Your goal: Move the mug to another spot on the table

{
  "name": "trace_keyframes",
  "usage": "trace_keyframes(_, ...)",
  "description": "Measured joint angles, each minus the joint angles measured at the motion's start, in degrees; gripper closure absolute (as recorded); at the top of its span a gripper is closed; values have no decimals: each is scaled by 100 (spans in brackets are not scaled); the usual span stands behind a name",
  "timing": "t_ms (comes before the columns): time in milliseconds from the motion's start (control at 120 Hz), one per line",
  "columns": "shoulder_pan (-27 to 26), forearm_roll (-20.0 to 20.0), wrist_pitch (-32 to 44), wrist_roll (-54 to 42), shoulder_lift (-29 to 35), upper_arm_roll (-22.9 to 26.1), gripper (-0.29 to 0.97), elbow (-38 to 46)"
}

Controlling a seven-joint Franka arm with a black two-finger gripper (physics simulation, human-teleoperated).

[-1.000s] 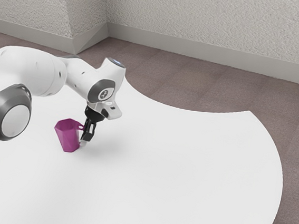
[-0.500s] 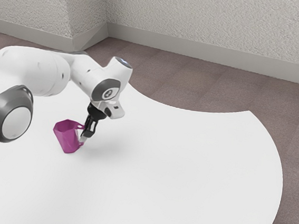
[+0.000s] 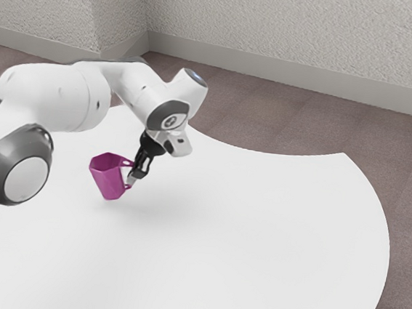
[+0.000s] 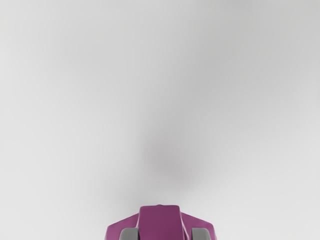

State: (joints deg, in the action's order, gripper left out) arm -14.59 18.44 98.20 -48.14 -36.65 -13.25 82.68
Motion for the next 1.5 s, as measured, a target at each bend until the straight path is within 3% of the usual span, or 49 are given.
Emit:
trace_keyframes(542, -597, 89, -567, 21, -807, 13, 70, -1617)
trace_keyframes(1500, -685, 12, -386, -4, -1635, 70, 70, -2181)
